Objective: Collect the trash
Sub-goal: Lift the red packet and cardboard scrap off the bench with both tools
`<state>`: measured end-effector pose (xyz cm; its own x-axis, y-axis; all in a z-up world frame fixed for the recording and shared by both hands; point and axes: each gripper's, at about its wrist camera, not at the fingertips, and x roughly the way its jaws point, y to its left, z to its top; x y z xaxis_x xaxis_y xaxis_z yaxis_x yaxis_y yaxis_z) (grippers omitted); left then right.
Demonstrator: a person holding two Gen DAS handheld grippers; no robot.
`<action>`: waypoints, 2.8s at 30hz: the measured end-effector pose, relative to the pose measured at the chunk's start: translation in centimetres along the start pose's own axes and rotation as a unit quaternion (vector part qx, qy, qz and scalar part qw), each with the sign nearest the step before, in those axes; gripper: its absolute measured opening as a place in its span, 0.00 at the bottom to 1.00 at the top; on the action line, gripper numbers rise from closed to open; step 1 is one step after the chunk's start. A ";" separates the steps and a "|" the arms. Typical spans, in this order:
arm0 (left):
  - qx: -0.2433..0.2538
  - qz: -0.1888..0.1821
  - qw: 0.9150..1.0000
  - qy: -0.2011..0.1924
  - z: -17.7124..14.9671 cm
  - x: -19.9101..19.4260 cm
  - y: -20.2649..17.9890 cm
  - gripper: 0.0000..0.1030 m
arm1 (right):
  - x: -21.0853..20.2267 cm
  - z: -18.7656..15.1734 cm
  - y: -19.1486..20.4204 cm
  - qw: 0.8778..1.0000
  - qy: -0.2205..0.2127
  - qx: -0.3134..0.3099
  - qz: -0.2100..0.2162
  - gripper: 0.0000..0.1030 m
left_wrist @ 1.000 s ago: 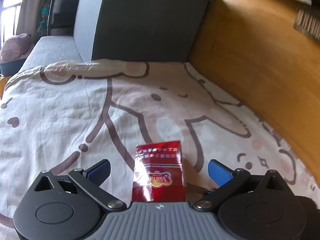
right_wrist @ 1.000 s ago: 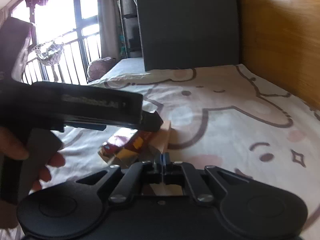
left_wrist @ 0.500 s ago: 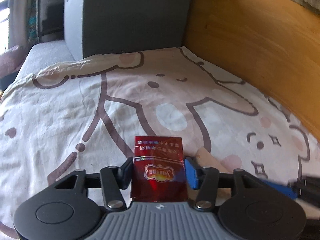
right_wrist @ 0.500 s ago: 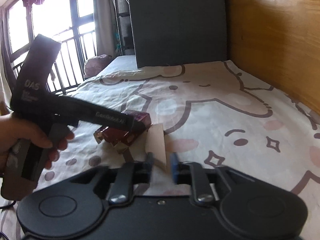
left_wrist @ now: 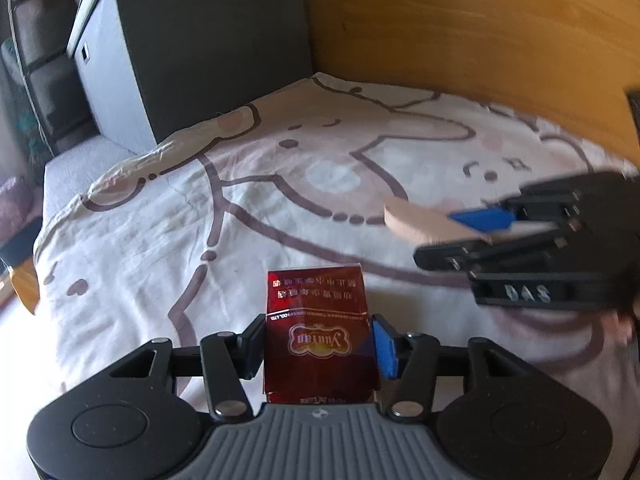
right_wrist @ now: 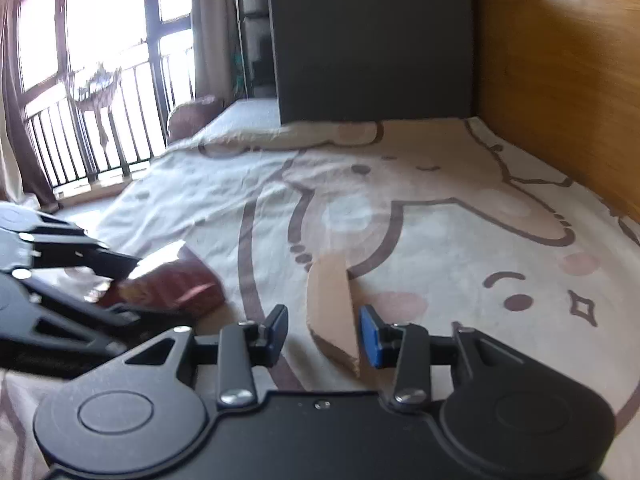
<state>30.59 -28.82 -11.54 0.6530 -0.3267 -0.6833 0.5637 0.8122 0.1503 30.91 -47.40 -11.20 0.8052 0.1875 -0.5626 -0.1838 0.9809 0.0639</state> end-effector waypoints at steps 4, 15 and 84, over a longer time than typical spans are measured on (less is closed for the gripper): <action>0.002 0.015 1.000 -0.001 -0.1 0.1 -0.5 0.55 | 0.3 0.1 0.1 1.000 -0.001 0.003 -0.005 0.35; -0.034 0.036 0.999 0.008 -0.2 -0.1 -0.8 0.53 | 0.1 0.0 -0.2 1.000 -0.005 0.016 -0.017 0.26; -0.268 0.154 0.949 -0.054 -15.5 -22.9 20.2 0.51 | -8.3 4.9 27.1 0.999 -0.024 -0.044 -0.003 0.25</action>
<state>19.20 2.54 -3.93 0.8100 -0.0577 -0.5836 0.0176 0.9971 -0.0742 21.97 -22.08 -0.76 0.8319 0.1856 -0.5230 -0.2262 0.9740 -0.0142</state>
